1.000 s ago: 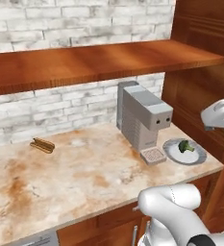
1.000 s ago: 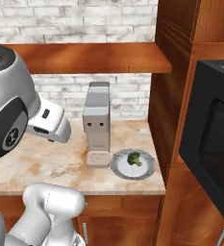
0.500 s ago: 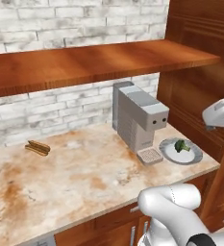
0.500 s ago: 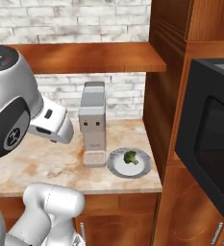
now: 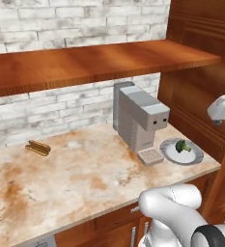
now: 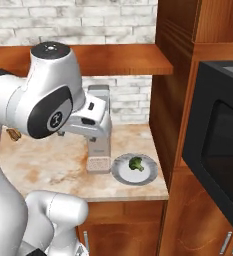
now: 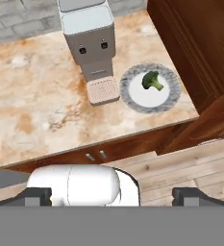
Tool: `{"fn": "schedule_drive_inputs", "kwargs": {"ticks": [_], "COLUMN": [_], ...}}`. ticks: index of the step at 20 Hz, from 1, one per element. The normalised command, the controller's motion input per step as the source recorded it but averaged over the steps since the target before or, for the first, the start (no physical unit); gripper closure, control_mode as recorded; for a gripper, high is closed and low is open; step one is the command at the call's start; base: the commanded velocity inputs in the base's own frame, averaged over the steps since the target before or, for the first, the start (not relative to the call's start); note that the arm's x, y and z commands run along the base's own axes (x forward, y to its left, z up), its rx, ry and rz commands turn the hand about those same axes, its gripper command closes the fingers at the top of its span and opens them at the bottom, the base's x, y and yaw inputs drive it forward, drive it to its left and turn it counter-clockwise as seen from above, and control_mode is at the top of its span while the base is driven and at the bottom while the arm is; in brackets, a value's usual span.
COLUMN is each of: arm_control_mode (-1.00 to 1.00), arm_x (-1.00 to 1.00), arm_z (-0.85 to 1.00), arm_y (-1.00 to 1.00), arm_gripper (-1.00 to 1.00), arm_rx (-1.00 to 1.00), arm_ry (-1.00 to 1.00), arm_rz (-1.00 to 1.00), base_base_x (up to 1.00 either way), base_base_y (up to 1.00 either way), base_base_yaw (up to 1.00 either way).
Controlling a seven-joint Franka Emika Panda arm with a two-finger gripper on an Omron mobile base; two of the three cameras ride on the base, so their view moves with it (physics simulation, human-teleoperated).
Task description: Pick the broccoli from the counter and place it in the microwave. Then turn on the microwave.
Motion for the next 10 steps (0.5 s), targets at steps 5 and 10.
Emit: {"fn": "schedule_drive_inputs", "kwargs": {"ticks": [5, 10], "arm_control_mode": [-1.0, -1.0], "arm_x": [0.35, 0.24], "arm_z": [-0.54, -0.64], "arm_y": [-0.29, -0.31], "arm_gripper": [-1.0, -1.0], "arm_rx": [-0.17, -0.04], "arm_ry": [0.0, 0.0], "arm_rz": [0.08, 0.11], "base_base_x": [0.0, 0.0], "base_base_y": [0.0, 0.0], "base_base_yaw": [0.0, 0.0]}}
